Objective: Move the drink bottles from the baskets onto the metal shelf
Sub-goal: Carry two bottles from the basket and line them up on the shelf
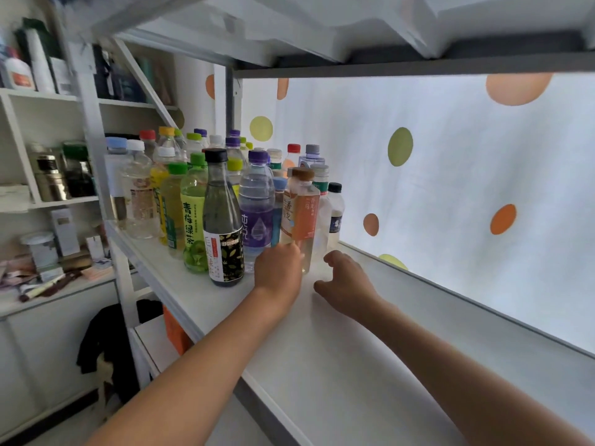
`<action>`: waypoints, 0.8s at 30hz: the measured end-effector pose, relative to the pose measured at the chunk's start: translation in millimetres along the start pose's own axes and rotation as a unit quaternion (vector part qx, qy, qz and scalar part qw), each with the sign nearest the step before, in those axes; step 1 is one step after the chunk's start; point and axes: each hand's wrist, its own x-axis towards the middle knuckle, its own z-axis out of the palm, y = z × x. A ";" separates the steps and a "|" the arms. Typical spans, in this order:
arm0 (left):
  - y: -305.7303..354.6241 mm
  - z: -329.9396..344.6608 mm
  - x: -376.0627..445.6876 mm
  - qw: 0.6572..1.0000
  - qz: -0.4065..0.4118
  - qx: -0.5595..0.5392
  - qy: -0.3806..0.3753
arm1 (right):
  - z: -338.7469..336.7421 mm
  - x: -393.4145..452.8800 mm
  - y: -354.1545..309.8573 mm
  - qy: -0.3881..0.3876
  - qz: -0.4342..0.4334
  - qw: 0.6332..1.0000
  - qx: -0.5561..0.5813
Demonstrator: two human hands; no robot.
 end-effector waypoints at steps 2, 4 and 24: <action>-1.3 0.4 -5.5 0.999 0.013 0.027 -0.028 | 1.2 -6.7 0.0 -0.008 -0.023 0.999 -0.037; -5.2 -0.8 -16.2 0.997 0.037 0.036 -0.061 | 0.4 -12.5 -1.8 -0.017 -0.043 0.997 -0.067; -250.3 -95.4 -217.8 0.988 0.039 -0.148 0.000 | 63.8 -161.5 -206.1 -0.076 -0.204 0.972 -0.084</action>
